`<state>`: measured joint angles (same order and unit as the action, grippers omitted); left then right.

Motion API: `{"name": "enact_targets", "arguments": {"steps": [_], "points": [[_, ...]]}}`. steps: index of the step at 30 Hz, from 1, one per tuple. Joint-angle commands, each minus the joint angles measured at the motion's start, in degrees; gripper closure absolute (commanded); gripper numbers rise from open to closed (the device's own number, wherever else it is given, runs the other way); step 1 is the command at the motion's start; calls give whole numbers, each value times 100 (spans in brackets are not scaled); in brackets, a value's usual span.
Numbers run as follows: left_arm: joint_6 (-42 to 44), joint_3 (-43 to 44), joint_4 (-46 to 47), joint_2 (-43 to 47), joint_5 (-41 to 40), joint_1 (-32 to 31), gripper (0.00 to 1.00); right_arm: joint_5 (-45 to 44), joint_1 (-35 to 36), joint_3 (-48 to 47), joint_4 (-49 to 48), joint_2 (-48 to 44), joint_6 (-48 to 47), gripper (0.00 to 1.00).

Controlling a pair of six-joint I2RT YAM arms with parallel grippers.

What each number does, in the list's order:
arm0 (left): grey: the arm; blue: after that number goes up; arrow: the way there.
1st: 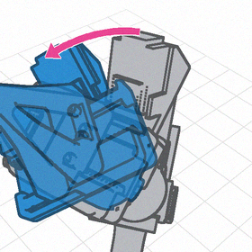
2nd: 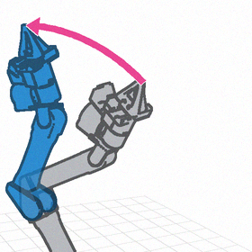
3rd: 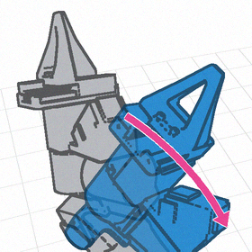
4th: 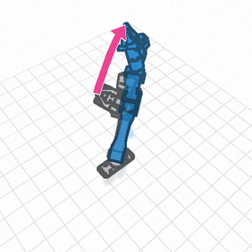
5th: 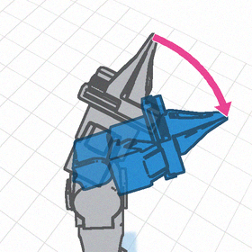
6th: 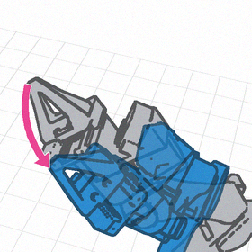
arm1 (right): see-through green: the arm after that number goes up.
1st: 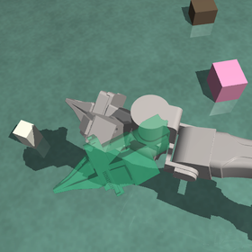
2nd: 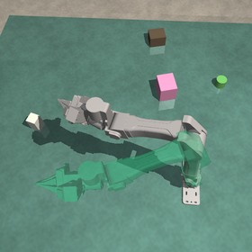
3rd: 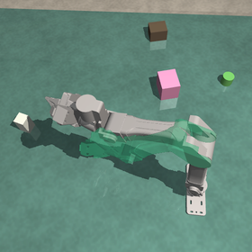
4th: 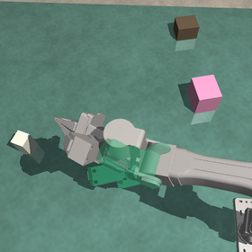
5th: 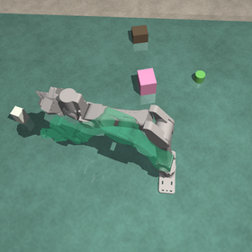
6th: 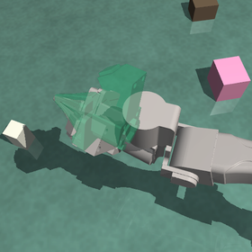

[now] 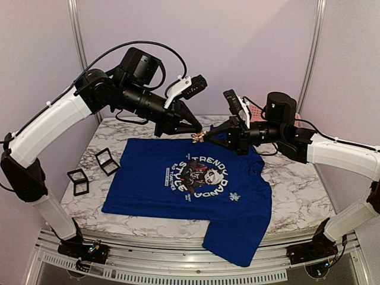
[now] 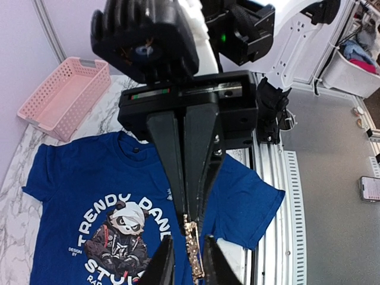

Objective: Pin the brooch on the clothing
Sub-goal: Pass from the left arm to the right

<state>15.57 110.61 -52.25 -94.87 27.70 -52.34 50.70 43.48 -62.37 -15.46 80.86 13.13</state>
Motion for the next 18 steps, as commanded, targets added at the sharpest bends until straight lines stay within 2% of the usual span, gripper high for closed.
{"name": "enact_targets", "arguments": {"steps": [1,9,13,16,18], "points": [[-55,-167,22,205,215,-128,64,3,0,-38,-21,-118,-55,100],[-288,-308,376,662,-107,-84,37,-516,-2,274,-201,-561,264,100],[53,-1031,647,1151,-272,-92,31,-640,-3,603,-1384,-763,872,100],[231,-2255,1998,1891,-10,-117,26,-804,5,717,-1966,-853,1251,100],[444,-2946,2958,2266,129,-242,21,-860,17,664,-1939,-906,1284,100]]}}
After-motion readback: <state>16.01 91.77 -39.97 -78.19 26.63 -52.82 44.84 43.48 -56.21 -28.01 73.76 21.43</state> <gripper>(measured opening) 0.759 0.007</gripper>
